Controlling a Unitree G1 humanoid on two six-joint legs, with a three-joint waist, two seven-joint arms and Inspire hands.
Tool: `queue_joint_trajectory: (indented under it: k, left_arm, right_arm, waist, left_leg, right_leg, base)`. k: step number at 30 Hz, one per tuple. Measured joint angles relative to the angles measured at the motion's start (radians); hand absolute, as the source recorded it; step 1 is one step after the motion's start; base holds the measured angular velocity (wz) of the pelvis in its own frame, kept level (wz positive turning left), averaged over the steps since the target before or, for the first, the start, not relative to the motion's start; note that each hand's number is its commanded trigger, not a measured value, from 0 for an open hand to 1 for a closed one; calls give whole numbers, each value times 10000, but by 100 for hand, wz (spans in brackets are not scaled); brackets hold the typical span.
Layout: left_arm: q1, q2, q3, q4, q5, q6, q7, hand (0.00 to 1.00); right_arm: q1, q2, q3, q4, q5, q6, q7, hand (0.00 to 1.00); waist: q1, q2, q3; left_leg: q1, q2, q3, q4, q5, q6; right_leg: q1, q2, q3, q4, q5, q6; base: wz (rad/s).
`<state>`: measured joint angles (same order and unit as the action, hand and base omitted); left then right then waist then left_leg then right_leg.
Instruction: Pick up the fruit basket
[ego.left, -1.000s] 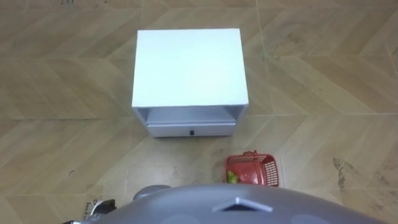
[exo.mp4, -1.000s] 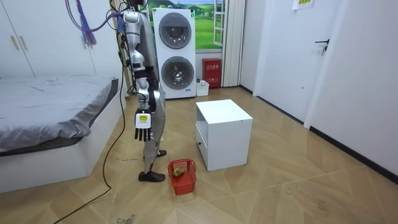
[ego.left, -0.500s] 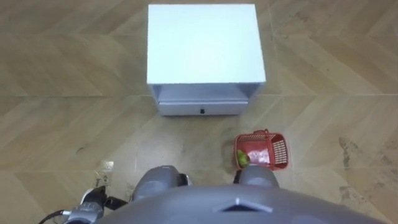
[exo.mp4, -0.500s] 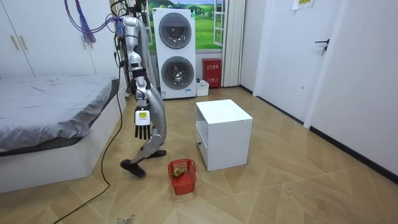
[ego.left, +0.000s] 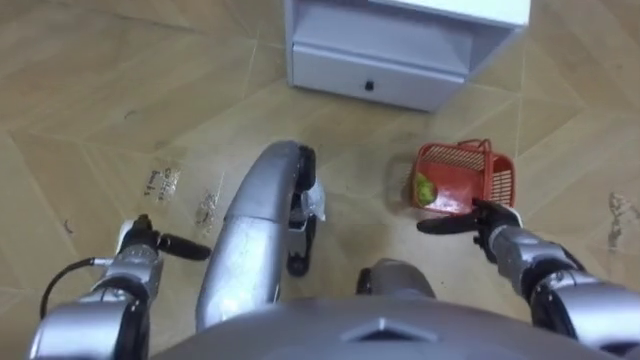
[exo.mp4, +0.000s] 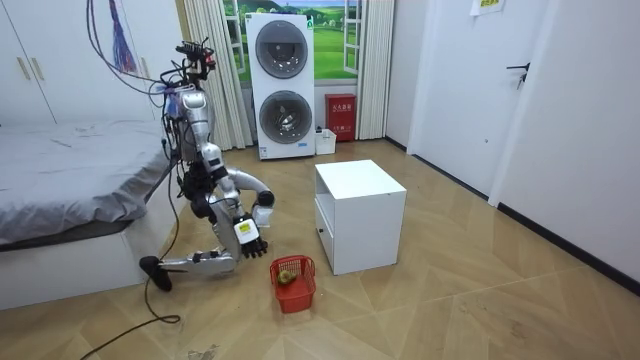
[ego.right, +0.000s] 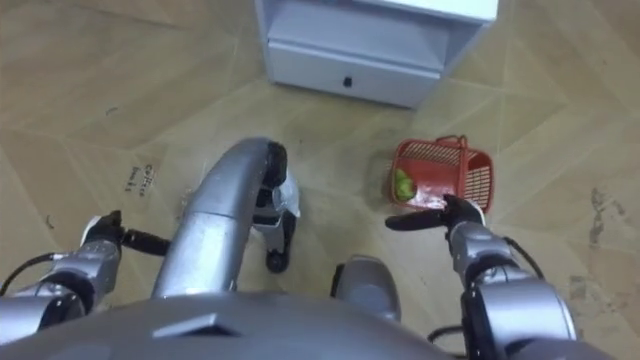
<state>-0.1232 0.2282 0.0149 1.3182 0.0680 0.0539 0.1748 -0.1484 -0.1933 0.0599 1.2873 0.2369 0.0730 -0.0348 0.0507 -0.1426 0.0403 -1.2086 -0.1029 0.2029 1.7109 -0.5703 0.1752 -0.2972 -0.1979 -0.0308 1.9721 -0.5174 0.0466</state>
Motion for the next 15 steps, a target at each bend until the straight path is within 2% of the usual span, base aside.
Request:
queue_joint_trajectory:
  k: [3, 5, 7, 9, 10, 13, 14, 15]
  left_arm:
    - [498, -10, -251, 18, -340, -269, 131, 0]
    - [651, -11, -282, 19, -397, -409, 189, 0]
    - [708, -11, -316, 27, -395, -579, 308, 0]
    - [806, -12, -478, 35, -373, -794, 402, 0]
    - [824, -13, -511, 30, -372, -826, 403, 0]
    - [935, -34, -701, 27, -376, -845, 405, 0]
    - [964, -126, -709, 5, -378, -849, 421, 0]
    - [1030, -162, -806, -1, -376, -865, 428, 0]
  right_arm:
    - [417, 12, -4, -4, 707, -196, -121, 0]
    - [535, 13, 6, -22, 967, -199, -242, 0]
    - [533, 33, 50, -80, 1045, -236, -410, 0]
    - [543, 76, 49, -331, 758, -305, -685, 0]
    - [540, 87, 47, -477, 632, -306, -799, 0]
    - [442, 133, 47, -1161, 318, -592, -1228, 0]
    - [388, 116, 16, -1445, 269, -678, -1393, 0]
    - [365, 122, -18, -1813, 201, -710, -1572, 0]
  waist:
    - [-290, -155, -28]
    - [-391, -271, -79]
    - [-486, -403, -79]
    - [-551, -550, -162]
    - [-576, -578, -174]
    - [-746, -653, -179]
    - [-755, -557, -155]
    - [-756, -547, -155]
  left_leg:
    - [-253, -70, 144, 419, -49, -31]
    - [-365, -109, 187, 551, -71, -88]
    - [-361, -151, 242, 597, -60, -123]
    - [-356, -150, 294, 693, -62, -173]
    - [-369, -145, 304, 723, -75, -199]
    - [-417, -142, 349, 991, -160, -368]
    - [-424, -70, 287, 1030, -176, -445]
    - [-422, -90, 289, 965, -133, -530]
  right_leg:
    - [165, -62, 23, 512, -491, 3]
    - [222, -100, 25, 680, -706, -51]
    - [338, -138, 24, 762, -855, -33]
    - [553, -146, 4, 784, -1188, -23]
    - [588, -148, 3, 815, -1267, -11]
    - [851, -184, -22, 1048, -1633, -144]
    - [839, -84, -8, 1085, -1677, -159]
    - [788, -106, 30, 1113, -1680, -166]
  base:
    - [13]
    - [9]
    - [9]
    - [7]
    - [6]
    - [1]
    - [-7]
    - [-9]
